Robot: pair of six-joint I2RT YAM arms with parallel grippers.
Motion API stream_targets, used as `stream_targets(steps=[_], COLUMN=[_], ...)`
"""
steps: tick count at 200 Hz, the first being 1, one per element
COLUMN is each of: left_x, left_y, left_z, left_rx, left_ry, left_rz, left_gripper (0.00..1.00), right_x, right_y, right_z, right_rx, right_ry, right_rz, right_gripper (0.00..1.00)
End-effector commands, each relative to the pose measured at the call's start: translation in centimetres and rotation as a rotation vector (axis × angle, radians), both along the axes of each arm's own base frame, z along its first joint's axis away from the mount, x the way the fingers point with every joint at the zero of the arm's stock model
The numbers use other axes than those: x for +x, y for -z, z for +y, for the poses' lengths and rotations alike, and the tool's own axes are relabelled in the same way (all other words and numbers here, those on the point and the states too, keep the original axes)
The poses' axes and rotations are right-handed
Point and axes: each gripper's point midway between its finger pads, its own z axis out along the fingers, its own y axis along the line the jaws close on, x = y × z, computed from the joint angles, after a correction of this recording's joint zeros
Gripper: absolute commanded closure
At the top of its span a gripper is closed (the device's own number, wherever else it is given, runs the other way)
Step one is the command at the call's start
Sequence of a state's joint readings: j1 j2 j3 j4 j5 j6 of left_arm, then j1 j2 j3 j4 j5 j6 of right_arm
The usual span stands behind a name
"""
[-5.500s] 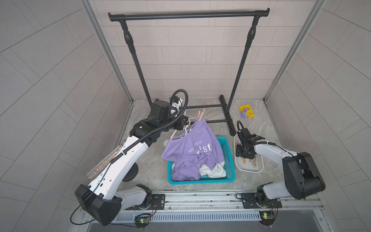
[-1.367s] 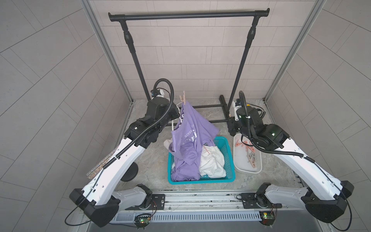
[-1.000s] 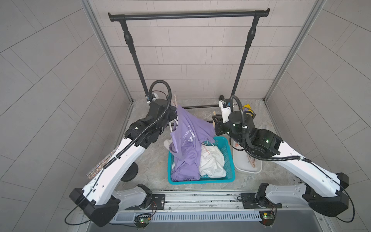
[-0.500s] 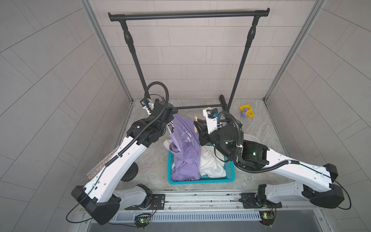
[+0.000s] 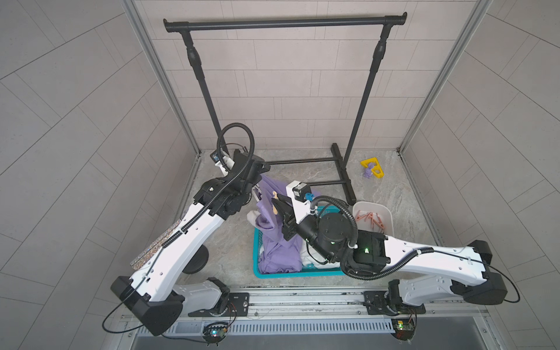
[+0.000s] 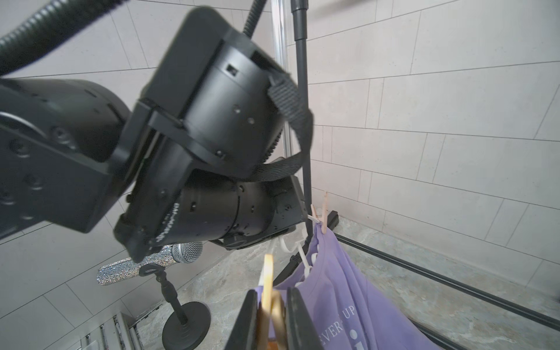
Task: Use clothespins to secure the t-shirt on both sides of the hanger
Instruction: Clamp the T-shirt on the hanger.
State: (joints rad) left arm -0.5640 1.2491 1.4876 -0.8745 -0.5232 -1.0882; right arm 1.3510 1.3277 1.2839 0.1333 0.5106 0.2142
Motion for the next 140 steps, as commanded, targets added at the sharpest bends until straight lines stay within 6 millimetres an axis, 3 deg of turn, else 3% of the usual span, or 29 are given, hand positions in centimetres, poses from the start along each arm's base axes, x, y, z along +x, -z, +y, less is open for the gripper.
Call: stream_targets(steps=[1, 98, 140], left_x=[0.2, 0.1, 0.0], left_y=[-1.6, -1.7, -1.9], left_z=[0.5, 0.4, 0.4], left_rx=[-0.005, 0.003, 0.003], left_ry=[-0.037, -0.021, -0.014], left_rz=[-0.044, -0.043, -0.044], left_gripper=[1.0, 1.0, 1.0], right_x=[-0.3, -0.1, 0.5], right_y=[-0.6, 2.2, 2.8], right_z=[0.5, 2.7, 2.7], right_rx=[0.009, -0.043, -0.067], right_ry=[0.01, -0.002, 0.035], right_rz=[-0.04, -0.028, -0.038], right_gripper=[1.0, 1.0, 1.0])
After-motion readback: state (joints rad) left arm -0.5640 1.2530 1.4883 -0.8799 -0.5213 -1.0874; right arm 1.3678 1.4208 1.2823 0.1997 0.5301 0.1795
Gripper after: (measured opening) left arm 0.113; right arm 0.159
